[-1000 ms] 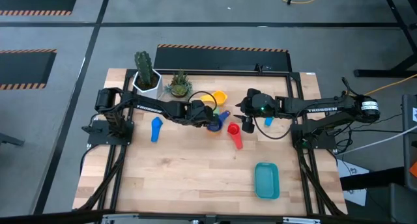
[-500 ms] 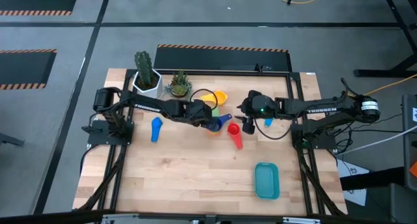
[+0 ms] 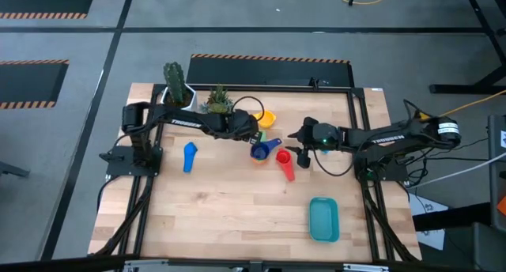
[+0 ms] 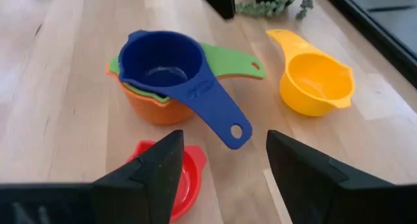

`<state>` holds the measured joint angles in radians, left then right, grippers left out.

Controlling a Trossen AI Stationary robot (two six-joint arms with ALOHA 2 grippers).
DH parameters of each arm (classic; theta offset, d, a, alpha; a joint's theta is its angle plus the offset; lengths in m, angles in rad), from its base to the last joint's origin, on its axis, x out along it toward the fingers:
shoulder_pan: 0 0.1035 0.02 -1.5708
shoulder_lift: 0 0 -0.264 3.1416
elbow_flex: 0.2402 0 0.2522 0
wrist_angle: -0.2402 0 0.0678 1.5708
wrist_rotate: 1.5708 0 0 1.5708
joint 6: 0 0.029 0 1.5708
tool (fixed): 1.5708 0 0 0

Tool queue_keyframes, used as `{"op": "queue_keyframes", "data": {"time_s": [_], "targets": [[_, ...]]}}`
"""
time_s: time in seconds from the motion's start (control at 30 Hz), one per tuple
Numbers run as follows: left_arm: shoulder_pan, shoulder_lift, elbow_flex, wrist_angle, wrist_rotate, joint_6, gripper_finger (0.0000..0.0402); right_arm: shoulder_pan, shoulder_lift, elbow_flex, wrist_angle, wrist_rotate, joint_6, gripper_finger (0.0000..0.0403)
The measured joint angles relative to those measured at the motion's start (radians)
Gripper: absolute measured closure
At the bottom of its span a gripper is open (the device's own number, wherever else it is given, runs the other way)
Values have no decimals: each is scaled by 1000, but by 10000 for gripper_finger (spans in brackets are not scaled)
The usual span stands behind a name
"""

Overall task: Nest measuring cups in basket
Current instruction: Stack the dark blue measuring cup on top of the green measuring cup

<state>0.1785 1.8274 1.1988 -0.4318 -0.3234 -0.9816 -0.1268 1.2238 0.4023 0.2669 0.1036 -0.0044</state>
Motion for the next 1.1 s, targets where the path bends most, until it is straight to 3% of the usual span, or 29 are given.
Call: {"op": "queue_keyframes", "data": {"time_s": [0.17,0.5,0.87,1.1], "targets": [[18,51,-1,61,41,24,323,-2,40,-59,116,0,-2,178],[19,120,-2,191,118,24,324,-19,245,-60,351,8,-59,178],[16,118,-1,268,177,63,324,-65,477,124,358,-11,-59,178],[17,118,-1,250,184,88,324,-64,494,175,296,-75,-80,178]]}}
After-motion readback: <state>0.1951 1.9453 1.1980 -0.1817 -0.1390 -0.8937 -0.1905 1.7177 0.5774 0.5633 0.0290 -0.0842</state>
